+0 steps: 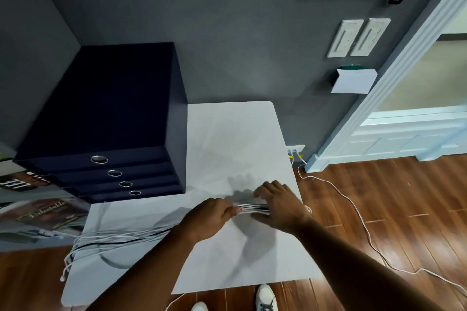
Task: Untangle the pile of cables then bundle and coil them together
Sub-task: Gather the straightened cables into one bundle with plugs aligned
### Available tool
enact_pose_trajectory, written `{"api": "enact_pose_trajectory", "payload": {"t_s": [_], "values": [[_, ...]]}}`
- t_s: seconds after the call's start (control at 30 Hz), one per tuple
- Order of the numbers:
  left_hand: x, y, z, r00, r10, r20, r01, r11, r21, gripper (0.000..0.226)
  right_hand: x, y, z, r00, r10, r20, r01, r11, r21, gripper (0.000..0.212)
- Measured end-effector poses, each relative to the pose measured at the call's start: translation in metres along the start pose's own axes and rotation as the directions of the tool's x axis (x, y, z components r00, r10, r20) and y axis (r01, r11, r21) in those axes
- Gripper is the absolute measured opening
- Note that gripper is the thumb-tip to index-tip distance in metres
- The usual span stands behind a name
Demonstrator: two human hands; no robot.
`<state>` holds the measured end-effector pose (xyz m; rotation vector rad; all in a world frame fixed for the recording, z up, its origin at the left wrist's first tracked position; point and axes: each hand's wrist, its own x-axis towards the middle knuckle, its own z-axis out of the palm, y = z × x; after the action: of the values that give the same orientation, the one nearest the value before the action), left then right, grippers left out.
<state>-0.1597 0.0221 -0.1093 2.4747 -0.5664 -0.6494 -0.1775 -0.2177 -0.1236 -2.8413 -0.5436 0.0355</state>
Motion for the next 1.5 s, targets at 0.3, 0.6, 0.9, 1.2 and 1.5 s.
{"api": "enact_pose_trajectory", "payload": {"t_s": [0.3, 0.6, 0.9, 1.2, 1.5], "values": [[-0.012, 0.002, 0.012, 0.96, -0.025, -0.278, -0.021, 0.987, -0.162, 0.029, 0.01, -0.044, 0.012, 0.975, 0.119, 0.188, -0.115, 0.993, -0.035, 0.037], [-0.039, 0.034, 0.057, 0.901, -0.213, -0.378, -0.13, 0.7, -0.703, 0.069, 0.015, -0.043, -0.001, 0.98, 0.133, 0.149, -0.133, 0.991, -0.005, 0.028], [-0.011, 0.045, 0.026, 0.695, -0.708, 0.125, -0.169, -0.329, -0.929, 0.037, 0.003, -0.044, 0.001, 0.988, 0.06, 0.142, -0.063, 0.998, 0.014, 0.04], [-0.005, 0.015, 0.008, 0.501, -0.831, 0.24, -0.433, -0.481, -0.762, 0.033, -0.003, -0.038, -0.002, 0.983, -0.002, 0.182, 0.003, 1.0, -0.006, 0.035], [-0.023, -0.027, -0.01, 0.333, -0.882, 0.334, -0.523, -0.467, -0.713, 0.033, -0.013, -0.018, 0.007, 0.971, 0.014, 0.237, 0.004, 0.997, -0.075, 0.034]]}}
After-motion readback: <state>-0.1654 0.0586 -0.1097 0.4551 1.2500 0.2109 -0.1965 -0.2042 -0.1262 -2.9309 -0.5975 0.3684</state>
